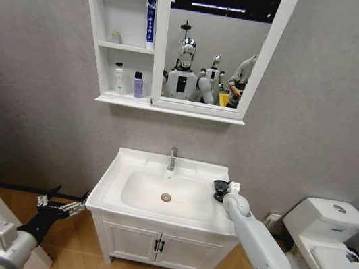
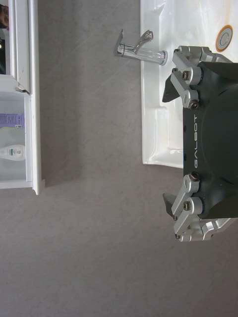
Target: Move facial cleanser and shampoo from washbasin to cabinet, then wipe washbasin with towel.
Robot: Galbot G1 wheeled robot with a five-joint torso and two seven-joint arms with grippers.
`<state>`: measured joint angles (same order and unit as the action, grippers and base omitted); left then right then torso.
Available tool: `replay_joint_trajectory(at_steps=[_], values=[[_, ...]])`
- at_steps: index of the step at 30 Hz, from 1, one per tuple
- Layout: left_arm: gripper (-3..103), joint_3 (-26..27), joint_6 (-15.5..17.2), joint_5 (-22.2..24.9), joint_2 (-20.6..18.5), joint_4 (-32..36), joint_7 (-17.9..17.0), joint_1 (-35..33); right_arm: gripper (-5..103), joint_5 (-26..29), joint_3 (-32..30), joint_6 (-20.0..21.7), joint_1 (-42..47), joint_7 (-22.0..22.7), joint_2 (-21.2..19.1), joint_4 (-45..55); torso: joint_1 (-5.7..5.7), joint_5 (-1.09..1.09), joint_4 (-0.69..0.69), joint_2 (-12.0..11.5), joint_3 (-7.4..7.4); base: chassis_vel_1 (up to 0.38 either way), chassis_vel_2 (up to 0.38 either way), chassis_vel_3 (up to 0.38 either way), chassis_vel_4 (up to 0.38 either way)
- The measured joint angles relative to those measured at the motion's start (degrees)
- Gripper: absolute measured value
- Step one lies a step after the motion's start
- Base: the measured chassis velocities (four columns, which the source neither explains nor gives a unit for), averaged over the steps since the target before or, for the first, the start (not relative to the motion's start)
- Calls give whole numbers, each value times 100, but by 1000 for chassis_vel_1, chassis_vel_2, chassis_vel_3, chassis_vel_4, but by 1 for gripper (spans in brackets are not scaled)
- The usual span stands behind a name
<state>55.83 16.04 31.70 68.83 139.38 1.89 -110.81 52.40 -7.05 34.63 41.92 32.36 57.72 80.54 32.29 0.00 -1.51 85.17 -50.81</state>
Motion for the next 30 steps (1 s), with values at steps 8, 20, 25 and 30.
replay_joint_trajectory(at_steps=[8,20,25,30], values=[[100,0,0,0,0,0,0,0,2,104,-81,29,7,11,-85,299,0,2,0,0,0,0,0,0,0],[100,0,0,0,0,0,0,0,2,485,697,178,341,474,-437,2019,0,-1,1,0,1,0,0,0,0],[100,0,0,0,0,0,0,0,2,190,1043,196,540,487,-311,1861,0,0,-1,0,0,0,0,0,0],[100,0,0,0,0,0,0,0,2,74,1276,245,387,559,-206,1519,0,-1,0,0,0,0,0,0,0]])
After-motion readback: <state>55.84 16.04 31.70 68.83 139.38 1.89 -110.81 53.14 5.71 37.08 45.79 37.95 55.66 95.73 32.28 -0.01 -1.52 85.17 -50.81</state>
